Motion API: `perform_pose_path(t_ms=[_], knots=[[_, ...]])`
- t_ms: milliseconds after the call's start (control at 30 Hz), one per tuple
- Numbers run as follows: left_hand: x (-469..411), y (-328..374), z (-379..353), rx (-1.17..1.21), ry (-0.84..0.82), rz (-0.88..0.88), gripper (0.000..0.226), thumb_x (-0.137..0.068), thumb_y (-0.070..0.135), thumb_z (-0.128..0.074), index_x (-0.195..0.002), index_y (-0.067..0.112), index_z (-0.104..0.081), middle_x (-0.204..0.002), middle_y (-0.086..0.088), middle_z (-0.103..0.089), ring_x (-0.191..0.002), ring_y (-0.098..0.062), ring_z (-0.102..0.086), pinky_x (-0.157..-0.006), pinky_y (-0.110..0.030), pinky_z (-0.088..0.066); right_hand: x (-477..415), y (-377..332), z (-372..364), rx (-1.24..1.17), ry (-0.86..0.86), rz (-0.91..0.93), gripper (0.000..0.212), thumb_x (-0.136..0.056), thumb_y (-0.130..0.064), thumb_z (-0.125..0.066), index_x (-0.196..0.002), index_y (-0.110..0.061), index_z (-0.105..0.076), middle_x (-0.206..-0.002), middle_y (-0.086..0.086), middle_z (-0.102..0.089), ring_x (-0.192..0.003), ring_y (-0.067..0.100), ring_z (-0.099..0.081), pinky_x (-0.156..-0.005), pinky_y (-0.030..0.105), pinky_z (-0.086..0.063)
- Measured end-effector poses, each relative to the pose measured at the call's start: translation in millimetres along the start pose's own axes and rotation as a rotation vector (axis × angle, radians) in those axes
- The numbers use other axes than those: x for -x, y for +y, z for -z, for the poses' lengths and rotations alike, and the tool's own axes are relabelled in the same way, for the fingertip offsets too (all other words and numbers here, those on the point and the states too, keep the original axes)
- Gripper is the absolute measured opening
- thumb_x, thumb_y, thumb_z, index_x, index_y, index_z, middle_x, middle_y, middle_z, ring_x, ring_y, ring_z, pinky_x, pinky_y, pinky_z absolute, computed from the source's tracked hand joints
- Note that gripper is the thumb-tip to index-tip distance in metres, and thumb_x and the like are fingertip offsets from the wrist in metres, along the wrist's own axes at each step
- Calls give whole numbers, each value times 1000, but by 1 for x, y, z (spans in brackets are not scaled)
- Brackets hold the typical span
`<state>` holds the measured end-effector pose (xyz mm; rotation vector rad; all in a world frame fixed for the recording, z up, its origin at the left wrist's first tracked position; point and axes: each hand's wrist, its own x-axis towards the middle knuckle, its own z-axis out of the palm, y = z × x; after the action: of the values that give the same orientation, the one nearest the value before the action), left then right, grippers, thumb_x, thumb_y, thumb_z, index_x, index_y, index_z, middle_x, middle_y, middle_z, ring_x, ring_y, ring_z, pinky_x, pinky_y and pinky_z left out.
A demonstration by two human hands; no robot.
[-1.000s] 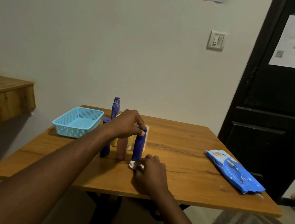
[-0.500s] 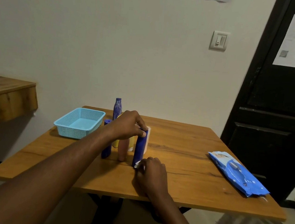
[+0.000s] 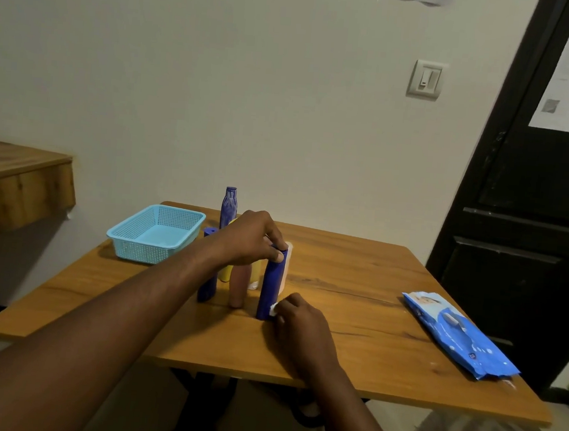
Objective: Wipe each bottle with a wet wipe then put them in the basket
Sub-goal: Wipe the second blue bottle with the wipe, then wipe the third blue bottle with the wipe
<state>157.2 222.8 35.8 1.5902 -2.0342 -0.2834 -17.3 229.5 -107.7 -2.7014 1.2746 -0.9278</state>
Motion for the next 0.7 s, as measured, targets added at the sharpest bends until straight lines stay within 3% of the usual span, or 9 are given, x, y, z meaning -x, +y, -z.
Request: perform_pose_path(t_ms=[167,367,500,700], knots=[[2,-1,1,-13,-3,-15,29,-85,16,-78,-114,14,-76,-117,2,-73,-86,-1,-59,-64,-9,-41,-2,15,7,-130,22,-178,17,-96,-21,-66,-112,-25,-68,-113,-8,-65,-93,3,-57,-78,17,-48],[-1,6,0,-106,-4,-49,32,-85,16,-77,-116,12,-74,-117,1,-71,-98,-9,-65,-65,-8,-41,-1,14,5,-598,308,-400,24,-94,-14,-69,-114,-28,-69,-106,-15,-71,-98,-1,-65,-84,25,-59],[-1,6,-2,-154,21,-69,30,-86,22,-75,-115,14,-74,-118,3,-71,-102,-11,-64,-77,-17,-45,-9,19,13,-779,362,-530,28,-92,-16,-73,-119,-24,-70,-108,-10,-71,-101,5,-67,-86,30,-61],[-3,3,-1,-174,37,-81,27,-87,30,-73,-111,20,-75,-119,8,-70,-104,-9,-62,-79,-26,-47,-17,21,25,-881,391,-568,23,-90,-11,-73,-108,-26,-71,-104,-7,-73,-100,11,-69,-87,38,-62]])
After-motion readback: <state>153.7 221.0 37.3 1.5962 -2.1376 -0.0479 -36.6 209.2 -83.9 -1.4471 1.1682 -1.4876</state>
